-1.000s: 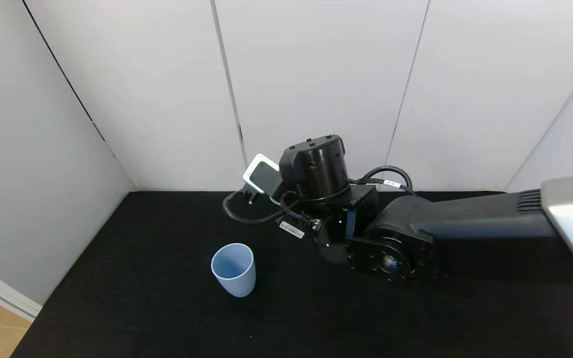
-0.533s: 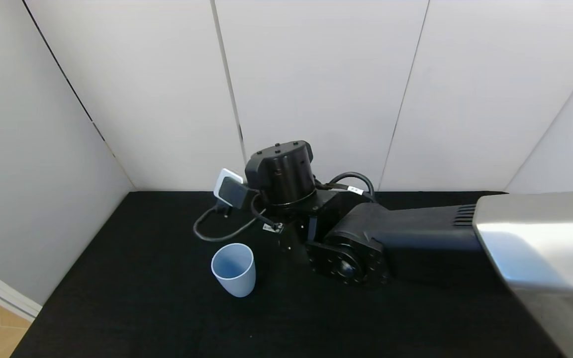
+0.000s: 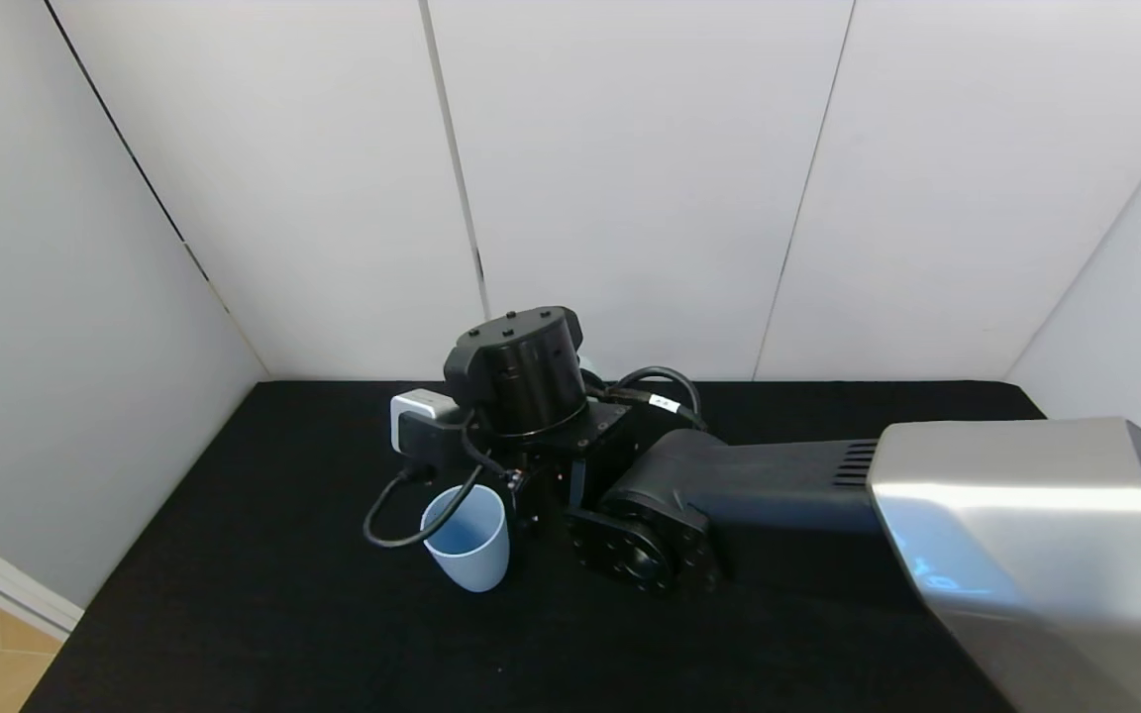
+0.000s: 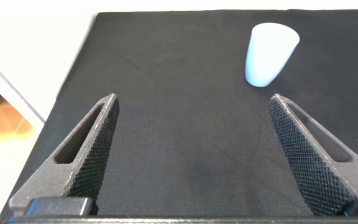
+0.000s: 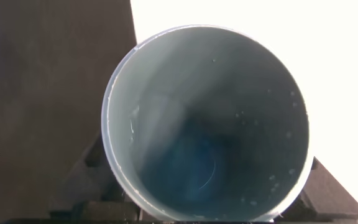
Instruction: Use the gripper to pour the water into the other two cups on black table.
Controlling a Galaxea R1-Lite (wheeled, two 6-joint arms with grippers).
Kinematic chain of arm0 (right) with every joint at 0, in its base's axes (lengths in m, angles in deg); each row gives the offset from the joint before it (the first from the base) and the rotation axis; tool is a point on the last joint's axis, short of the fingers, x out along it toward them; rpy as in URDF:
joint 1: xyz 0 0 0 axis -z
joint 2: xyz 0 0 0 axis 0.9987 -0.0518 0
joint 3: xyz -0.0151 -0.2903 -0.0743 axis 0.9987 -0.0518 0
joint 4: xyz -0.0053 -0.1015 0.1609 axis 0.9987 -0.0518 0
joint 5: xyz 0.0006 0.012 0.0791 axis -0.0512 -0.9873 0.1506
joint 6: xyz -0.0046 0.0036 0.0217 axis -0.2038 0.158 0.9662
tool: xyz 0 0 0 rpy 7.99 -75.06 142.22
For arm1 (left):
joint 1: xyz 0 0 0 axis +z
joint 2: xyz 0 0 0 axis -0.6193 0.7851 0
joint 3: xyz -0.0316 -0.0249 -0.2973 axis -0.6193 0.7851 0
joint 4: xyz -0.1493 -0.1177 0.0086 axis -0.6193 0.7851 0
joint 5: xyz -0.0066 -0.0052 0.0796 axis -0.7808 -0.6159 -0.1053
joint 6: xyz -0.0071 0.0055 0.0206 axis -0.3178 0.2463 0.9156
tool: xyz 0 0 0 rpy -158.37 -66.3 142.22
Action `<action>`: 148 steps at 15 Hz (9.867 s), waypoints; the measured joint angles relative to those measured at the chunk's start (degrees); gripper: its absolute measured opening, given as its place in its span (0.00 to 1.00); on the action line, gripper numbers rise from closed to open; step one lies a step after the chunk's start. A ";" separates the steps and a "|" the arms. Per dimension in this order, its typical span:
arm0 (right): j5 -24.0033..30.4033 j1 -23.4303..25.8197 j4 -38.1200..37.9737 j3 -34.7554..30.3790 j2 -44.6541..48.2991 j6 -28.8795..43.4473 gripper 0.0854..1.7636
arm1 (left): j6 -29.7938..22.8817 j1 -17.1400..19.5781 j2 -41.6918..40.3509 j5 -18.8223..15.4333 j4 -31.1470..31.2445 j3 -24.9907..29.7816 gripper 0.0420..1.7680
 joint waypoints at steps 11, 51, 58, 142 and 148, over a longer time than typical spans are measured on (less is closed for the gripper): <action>-0.07 -2.38 0.12 -2.97 0.11 -9.52 0.68 | 0.00 0.00 0.00 0.00 -0.02 0.00 0.97; -3.58 -3.97 -4.55 -12.62 7.72 27.76 0.68 | 0.02 0.00 -0.02 0.00 -0.02 0.00 0.97; 4.96 -0.04 -5.40 -26.98 19.48 54.69 0.68 | 0.00 0.00 0.00 0.00 0.00 0.00 0.97; 2.88 9.73 11.17 -80.70 79.36 67.13 0.96 | 0.00 0.00 0.00 -0.02 -0.02 0.00 0.97; 10.87 22.27 10.95 -93.49 91.90 69.24 0.96 | 0.00 0.00 -0.02 0.00 -0.02 0.00 0.97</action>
